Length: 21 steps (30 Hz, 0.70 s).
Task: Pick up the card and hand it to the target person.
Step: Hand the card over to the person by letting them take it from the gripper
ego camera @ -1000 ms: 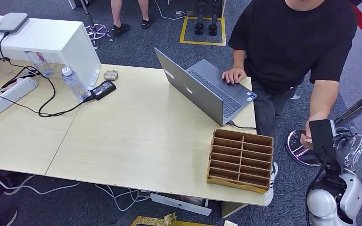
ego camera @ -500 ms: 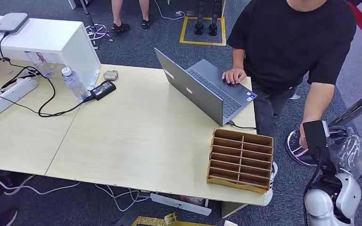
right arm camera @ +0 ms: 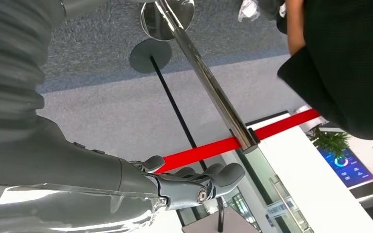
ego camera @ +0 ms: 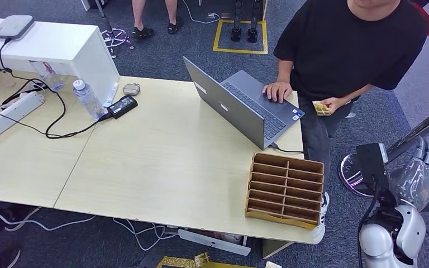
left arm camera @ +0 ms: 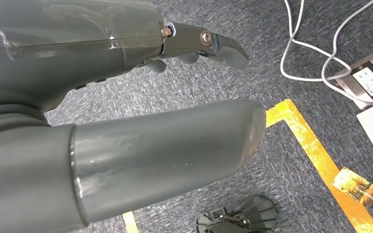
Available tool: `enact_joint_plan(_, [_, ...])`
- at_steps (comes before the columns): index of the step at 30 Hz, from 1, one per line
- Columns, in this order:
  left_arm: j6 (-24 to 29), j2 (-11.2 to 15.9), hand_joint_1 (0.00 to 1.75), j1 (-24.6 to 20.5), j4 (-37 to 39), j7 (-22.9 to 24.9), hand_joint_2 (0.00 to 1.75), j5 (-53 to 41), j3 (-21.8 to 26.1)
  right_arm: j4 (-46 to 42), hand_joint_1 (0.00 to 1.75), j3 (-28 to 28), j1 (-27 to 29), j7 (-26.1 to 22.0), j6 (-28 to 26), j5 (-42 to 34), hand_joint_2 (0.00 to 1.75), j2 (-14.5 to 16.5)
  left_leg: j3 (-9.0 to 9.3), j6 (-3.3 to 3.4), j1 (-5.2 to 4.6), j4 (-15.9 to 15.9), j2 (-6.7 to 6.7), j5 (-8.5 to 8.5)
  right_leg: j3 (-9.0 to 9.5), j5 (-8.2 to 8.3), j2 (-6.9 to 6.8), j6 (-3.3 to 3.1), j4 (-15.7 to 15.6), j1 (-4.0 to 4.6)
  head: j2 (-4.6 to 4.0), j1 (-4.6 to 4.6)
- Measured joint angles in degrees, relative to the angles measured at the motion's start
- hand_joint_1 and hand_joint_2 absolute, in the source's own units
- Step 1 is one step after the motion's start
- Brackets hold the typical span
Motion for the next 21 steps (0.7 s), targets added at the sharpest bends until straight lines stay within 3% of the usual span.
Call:
enact_joint_plan(6, [0.00, 0.00, 0.00, 0.00, 0.00, 0.08, 0.00, 0.15, 0.00, -0.11, 0.00, 0.00, 0.05, -1.53, -1.29, -0.81, 1.75, 0.37, 0.00, 0.00, 0.00, 0.00, 0.00, 0.00, 0.00, 0.00, 0.00, 0.00, 0.00, 0.00, 0.00, 0.00])
enact_joint_plan(13, [0.24, -0.08, 0.00, 0.00, 0.00, 0.77, 0.00, 1.46, 0.02, -4.82, 0.00, 1.19, 3.90, -12.73, -9.92, -11.03, 1.75, 3.39, 0.00, 0.00, 0.01, -0.01, -0.01, 0.00, 0.00, -0.01, -0.01, 0.00, 0.00, 0.01, 0.00, -0.01])
enact_joint_plan(21, [0.54, -0.11, 0.00, 0.00, 0.00, 1.03, 0.00, 1.79, 0.02, -8.82, 0.00, 4.02, 7.33, -15.20, -12.15, -15.09, 1.75, 4.54, 0.00, 0.01, 0.00, 0.00, 0.00, 0.00, 0.02, 0.00, -0.01, 0.01, 0.00, 0.00, 0.00, 0.01])
